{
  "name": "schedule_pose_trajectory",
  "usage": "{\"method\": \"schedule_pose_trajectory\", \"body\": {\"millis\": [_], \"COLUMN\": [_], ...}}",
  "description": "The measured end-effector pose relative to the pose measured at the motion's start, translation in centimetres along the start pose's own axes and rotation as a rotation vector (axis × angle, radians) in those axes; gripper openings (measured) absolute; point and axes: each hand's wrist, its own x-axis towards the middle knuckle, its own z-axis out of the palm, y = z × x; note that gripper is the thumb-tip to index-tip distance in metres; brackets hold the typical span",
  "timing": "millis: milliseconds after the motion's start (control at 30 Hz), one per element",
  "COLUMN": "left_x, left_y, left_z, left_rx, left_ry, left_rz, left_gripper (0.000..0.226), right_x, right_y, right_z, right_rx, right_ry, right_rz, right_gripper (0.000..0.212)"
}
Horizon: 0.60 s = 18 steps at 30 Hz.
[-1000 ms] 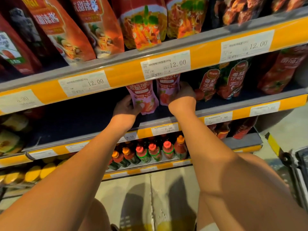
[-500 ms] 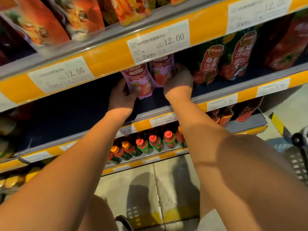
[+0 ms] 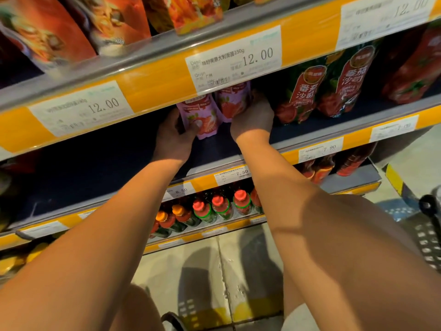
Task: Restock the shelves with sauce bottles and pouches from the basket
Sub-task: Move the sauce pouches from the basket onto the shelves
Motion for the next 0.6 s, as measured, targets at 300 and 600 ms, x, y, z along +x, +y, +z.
{"method": "schedule_pose_trajectory", "body": {"millis": [300,600], "left_x": [-0.2,-5.4], "left_y": [1.1,1.3], "left_z": [0.0,-7.1], "left_rx": [0.268,0.079], "left_ry": [-0.064,-0.005], "left_rz": [-0.033,-0.206], "left_gripper": [0.048,0.047], "right_x": [-1.6,-6.8], "right_y": [-1.8,-1.8], "right_z": [-1.0,-3.3], "right_rx": [-0.146,-0.032], "right_ry": [-0.255,-0.182], "right_rz": [0.045,-0.084], "right_gripper": [0.074,0.014]}}
